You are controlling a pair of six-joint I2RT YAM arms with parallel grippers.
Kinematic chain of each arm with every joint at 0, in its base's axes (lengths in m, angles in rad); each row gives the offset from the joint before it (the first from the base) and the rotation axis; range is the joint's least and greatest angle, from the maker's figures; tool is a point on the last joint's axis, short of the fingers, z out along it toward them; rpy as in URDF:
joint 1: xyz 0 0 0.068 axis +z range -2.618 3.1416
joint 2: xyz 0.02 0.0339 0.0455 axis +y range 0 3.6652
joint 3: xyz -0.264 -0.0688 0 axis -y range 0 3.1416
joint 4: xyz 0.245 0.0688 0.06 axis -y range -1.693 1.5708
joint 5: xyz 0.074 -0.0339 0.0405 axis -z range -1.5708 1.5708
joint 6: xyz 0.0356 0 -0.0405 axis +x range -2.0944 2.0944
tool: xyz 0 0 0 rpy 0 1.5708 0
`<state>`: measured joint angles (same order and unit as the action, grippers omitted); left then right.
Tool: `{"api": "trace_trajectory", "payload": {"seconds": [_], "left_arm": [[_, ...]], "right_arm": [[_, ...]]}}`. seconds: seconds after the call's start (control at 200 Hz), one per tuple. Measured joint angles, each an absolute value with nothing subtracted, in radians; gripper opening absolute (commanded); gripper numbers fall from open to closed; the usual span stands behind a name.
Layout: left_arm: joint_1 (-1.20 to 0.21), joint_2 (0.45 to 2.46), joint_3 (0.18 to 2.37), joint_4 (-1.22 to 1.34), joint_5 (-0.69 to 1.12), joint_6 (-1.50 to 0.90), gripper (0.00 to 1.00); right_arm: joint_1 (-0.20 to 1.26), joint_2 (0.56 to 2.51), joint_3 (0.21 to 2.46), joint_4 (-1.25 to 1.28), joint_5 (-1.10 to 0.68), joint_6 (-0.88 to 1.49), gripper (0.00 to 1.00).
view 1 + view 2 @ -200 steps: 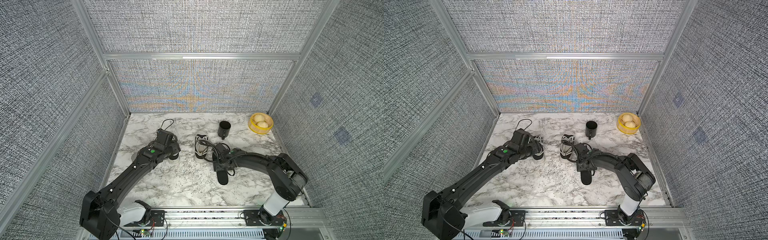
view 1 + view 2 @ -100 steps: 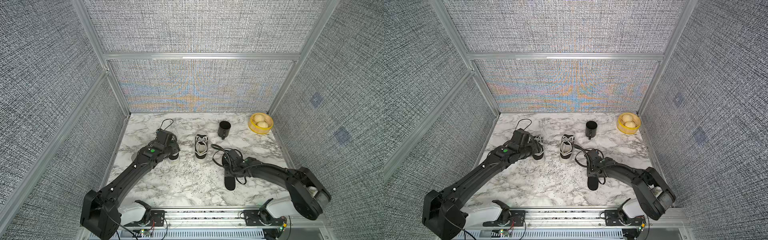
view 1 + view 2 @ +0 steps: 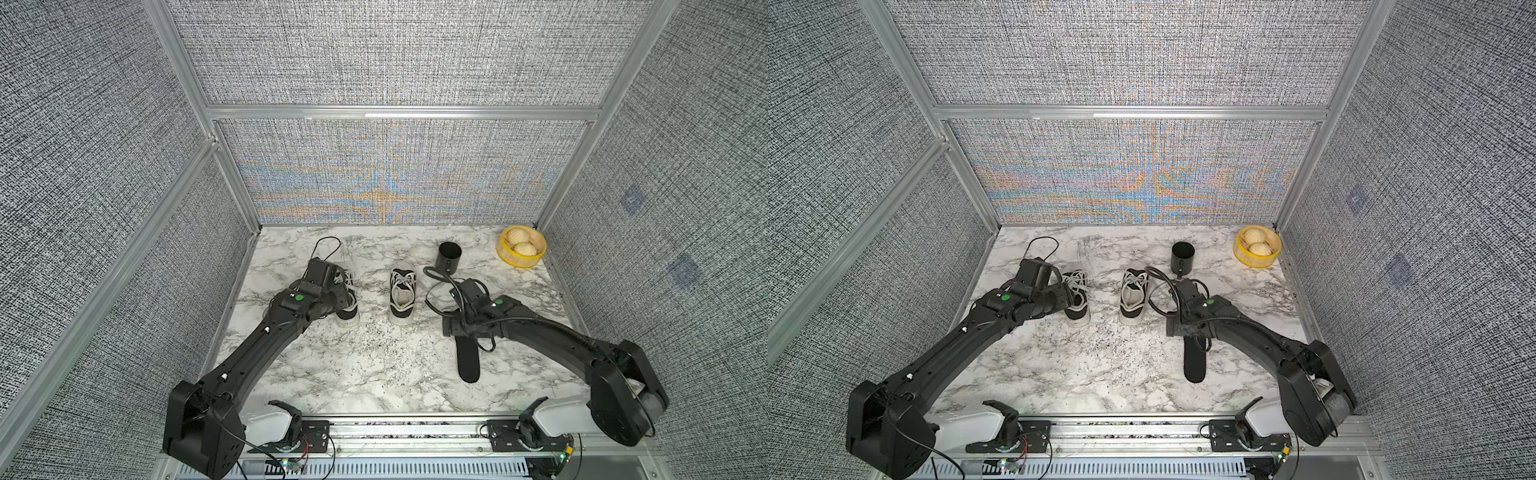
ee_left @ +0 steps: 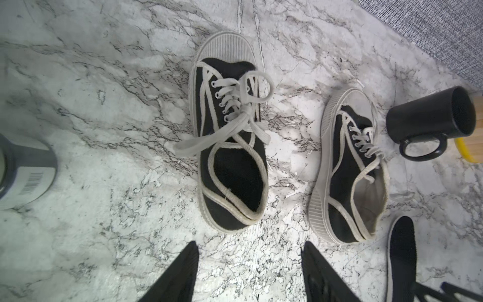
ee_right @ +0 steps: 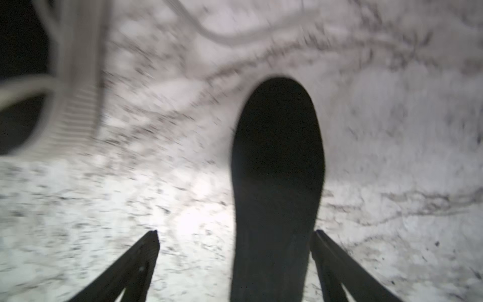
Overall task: Remove the insole from the shoe
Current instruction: Move the insole to the center of the board, then move the shoe to the center of the board.
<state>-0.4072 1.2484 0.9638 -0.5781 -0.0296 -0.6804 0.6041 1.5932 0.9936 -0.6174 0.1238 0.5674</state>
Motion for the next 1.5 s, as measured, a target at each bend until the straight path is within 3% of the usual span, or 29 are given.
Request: {"api": "trace_trajectory", "payload": {"seconds": [0.21,0.625,0.825,1.031,1.221,1.281,1.406,1.501], "left_arm": [[-0.353,1.253,0.952,-0.599,-0.021,-0.657,0.63],[-0.295,1.266,0.917,-0.606,-0.001,-0.659,0.58],[-0.274,1.293,0.915,-0.599,-0.001,-0.662,0.54],[-0.256,1.348,0.925,-0.576,0.009,-0.678,0.52],[-0.250,1.438,0.983,-0.559,0.064,-0.667,0.52],[-0.249,1.474,1.006,-0.551,0.083,-0.657,0.52],[-0.249,1.555,1.061,-0.559,0.105,-0.631,0.48],[-0.249,1.607,1.081,-0.562,0.108,-0.607,0.38]], "right_arm": [[0.682,1.734,1.233,-0.577,0.062,0.599,0.88],[0.674,1.949,1.322,-0.490,0.027,0.656,0.53],[0.652,2.048,1.391,-0.466,0.025,0.639,0.13],[0.599,2.137,1.500,-0.473,0.022,0.600,0.00],[0.560,2.204,1.601,-0.482,0.038,0.554,0.01],[0.558,2.221,1.628,-0.485,0.044,0.538,0.12],[0.558,2.220,1.655,-0.489,0.019,0.518,0.46],[0.562,2.174,1.646,-0.489,0.017,0.504,0.53]]}}
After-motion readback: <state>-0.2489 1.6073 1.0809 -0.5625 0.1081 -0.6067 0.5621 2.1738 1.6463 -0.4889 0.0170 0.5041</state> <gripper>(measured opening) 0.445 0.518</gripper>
